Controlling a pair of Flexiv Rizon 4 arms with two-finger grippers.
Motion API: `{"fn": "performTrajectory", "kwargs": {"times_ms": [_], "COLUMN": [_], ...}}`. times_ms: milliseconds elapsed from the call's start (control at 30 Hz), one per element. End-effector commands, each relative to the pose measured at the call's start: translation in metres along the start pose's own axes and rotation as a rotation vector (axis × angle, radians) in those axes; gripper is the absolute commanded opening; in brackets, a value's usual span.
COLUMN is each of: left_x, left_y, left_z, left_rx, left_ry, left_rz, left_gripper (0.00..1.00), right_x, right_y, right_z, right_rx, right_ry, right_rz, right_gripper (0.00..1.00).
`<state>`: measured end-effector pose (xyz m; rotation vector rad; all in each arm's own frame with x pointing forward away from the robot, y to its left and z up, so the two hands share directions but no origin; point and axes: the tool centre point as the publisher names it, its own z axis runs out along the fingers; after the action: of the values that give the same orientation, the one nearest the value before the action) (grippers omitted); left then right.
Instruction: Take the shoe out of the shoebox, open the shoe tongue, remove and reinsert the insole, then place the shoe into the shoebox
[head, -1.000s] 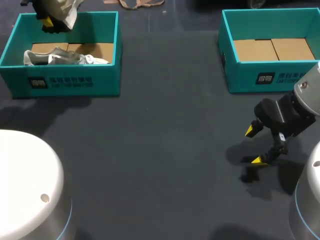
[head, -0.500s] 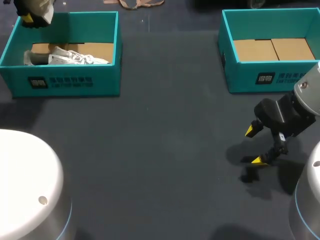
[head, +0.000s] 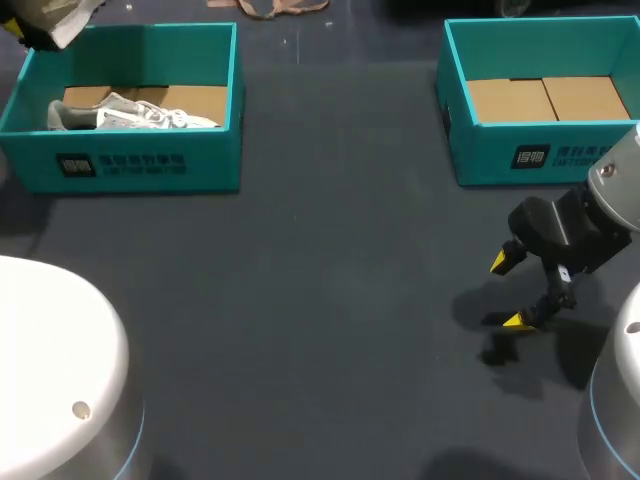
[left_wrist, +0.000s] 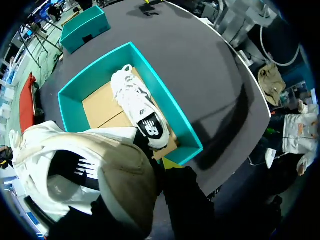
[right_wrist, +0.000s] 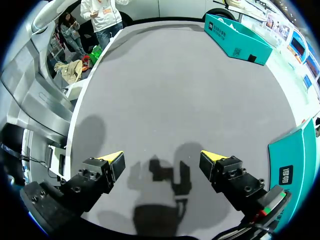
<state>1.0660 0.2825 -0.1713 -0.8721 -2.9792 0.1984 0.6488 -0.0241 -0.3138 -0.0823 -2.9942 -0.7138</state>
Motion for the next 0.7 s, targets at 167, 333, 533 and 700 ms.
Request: {"fn": "performTrajectory", "kwargs": {"times_ms": [167,333,533,700], "left_x": [-0.003,-0.022,-0.037,-0.037], "left_y": [0.003,0.017,0.041,0.041], "left_z": [-0.004,0.002,0.001,0.001], "left_rx": [-0.018,0.029,0.042,0.042], "left_ry": [0.041,0.075,0.203,0.203], "left_rz": [0.258,0.519,0.832,0.832], "left_gripper": [0.0,0.0,0.0,0.0], "right_x": [0.001,0.001,0.001,0.001], "right_y": [0.0,0.0,0.0,0.0], "right_z": [0.0,0.0,0.0,0.0], "right_rx": [0.001,0.001,0.001,0.001], "right_ry": [-0.001,-0.001,-0.001,-0.001], "right_rz": [0.0,0.0,0.0,0.0], "right_gripper": [1.0,1.0,1.0,1.0]}}
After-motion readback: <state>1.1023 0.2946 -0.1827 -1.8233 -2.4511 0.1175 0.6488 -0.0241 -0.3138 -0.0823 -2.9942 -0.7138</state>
